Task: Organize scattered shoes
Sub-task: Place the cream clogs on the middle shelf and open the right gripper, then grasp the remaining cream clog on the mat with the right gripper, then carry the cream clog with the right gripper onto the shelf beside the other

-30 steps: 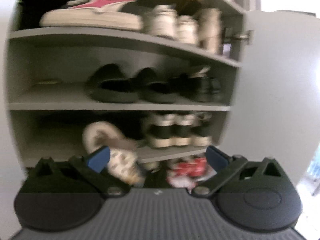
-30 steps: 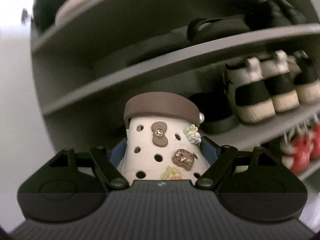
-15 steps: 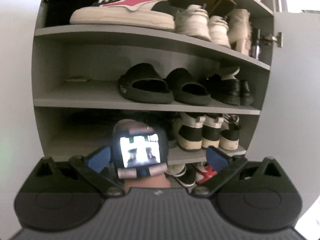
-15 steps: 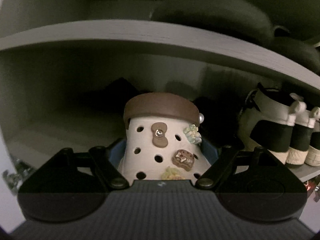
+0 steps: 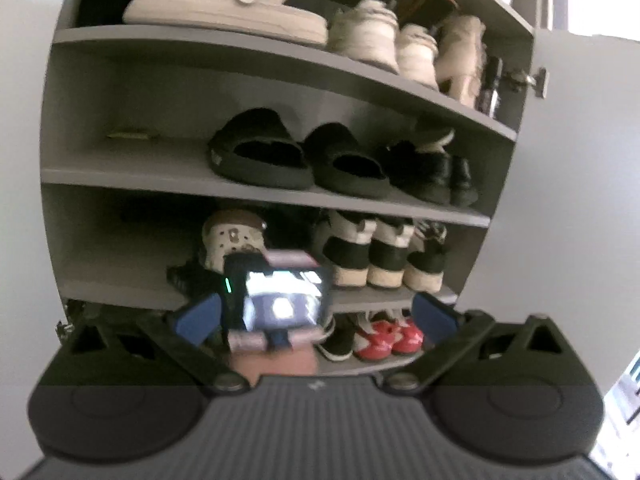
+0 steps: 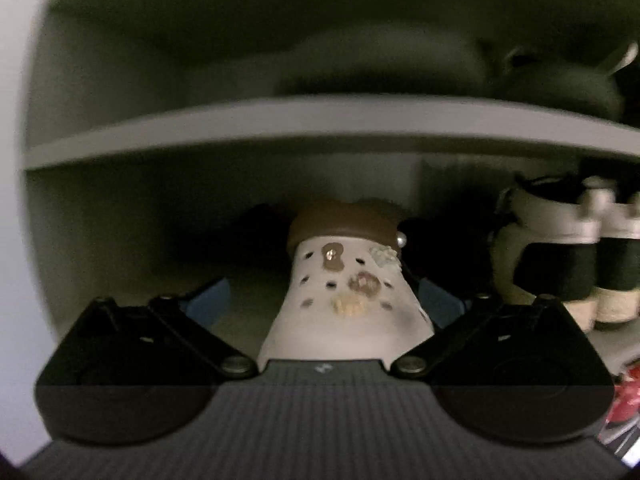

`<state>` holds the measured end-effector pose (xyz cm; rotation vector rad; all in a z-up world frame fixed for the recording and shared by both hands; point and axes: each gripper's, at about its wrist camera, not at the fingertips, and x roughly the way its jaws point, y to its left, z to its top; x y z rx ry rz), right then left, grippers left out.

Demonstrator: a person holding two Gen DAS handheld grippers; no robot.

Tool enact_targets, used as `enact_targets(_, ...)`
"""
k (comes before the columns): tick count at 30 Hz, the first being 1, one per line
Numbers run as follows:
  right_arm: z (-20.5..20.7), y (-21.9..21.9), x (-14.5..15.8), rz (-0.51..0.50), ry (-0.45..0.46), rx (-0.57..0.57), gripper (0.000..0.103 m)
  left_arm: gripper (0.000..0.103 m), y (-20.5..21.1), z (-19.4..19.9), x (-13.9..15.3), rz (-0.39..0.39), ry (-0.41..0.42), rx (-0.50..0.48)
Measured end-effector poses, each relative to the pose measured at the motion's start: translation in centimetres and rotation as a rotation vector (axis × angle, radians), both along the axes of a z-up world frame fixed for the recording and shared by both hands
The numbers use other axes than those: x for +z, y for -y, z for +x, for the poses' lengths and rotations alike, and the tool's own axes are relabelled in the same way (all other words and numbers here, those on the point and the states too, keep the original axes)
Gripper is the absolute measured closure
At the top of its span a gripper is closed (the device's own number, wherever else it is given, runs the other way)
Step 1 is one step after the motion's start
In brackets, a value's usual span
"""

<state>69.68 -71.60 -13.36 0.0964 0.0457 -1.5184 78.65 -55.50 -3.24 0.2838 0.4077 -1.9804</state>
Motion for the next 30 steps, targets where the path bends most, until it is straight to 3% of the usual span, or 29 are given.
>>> enact_targets(2,-0.6,-4.3,-1.7,-0.015,0.040,0.012,0.000,0.000,-0.2,-0.1,-0.3,-0.006,0.015,-0.010)
enact_targets(4,-1.3,-10.1,-6.0,0.055,0.090,0.033,0.000,0.000,-0.1,-0.2,-0.6,-0.003,0.026,-0.015)
enact_targets(8,-0.6,-17.3,-14.2,0.328,0.120,0.091,0.000,0.000,0.2,-0.8,-1.6,0.038,0.041,-0.039)
enact_targets(9,0.0,-19.7,-17.0,0.437,0.129,0.109,0.000,0.000,0.3,-0.9,-1.7,0.048,0.041,-0.046)
enact_targets(12,1.8,-23.7,-20.9,0.573,0.130,0.086,0.000,0.000,0.4,-1.4,-2.1,0.073,0.028,-0.066)
enact_targets(15,3.7,-25.2,-23.6,0.661,0.115,0.089,0.000,0.000,0.4,-2.2,-2.4,0.071,0.034,-0.079)
enact_targets(21,7.4,-22.2,-28.7,0.764,-0.087,0.207,0.000,0.000,0.7,-2.7,-3.0,0.098,0.029,-0.096)
enact_targets(24,8.1,-20.3,-30.7,0.819,-0.143,0.168,0.000,0.000,1.0,-2.6,-3.1,0.107,0.026,-0.086)
enact_targets(30,9.0,-18.7,-31.5,0.838,-0.092,0.063,0.000,0.000,1.4,-2.7,-3.5,0.123,0.031,-0.089)
